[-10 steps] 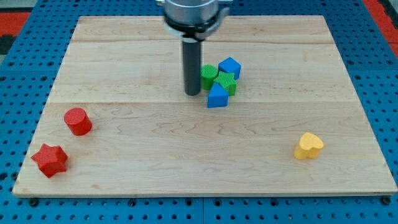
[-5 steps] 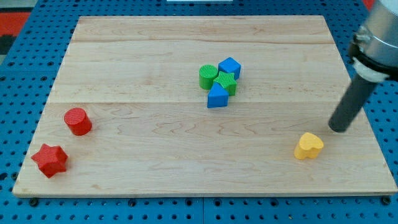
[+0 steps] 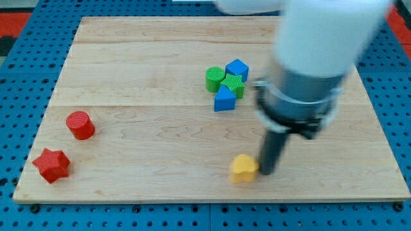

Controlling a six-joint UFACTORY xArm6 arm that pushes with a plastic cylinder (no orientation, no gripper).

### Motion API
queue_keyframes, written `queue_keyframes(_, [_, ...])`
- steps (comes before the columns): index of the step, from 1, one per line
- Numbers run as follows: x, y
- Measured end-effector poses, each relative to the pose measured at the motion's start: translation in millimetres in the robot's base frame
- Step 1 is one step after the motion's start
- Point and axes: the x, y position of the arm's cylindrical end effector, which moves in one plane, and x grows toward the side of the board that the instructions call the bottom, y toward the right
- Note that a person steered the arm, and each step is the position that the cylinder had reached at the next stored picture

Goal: Push the yellow heart to the top right of the red star

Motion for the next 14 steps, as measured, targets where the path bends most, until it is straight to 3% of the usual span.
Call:
queue_keyframes(1, [0, -62])
queue_keyframes(2, [11, -49])
queue_keyframes(3, [44, -92])
queue_keyframes(5, [32, -208])
queue_keyframes(6, [46, -163])
queue_keyframes(7, [34, -129])
queue_keyframes(8, [24, -149])
queue_keyframes(10, [-20, -252])
queue_keyframes(11, [-20, -165])
queue_keyframes(12, [-46, -146])
queue_keyframes(13, [-82, -208])
queue_keyframes(14, [-82, -274])
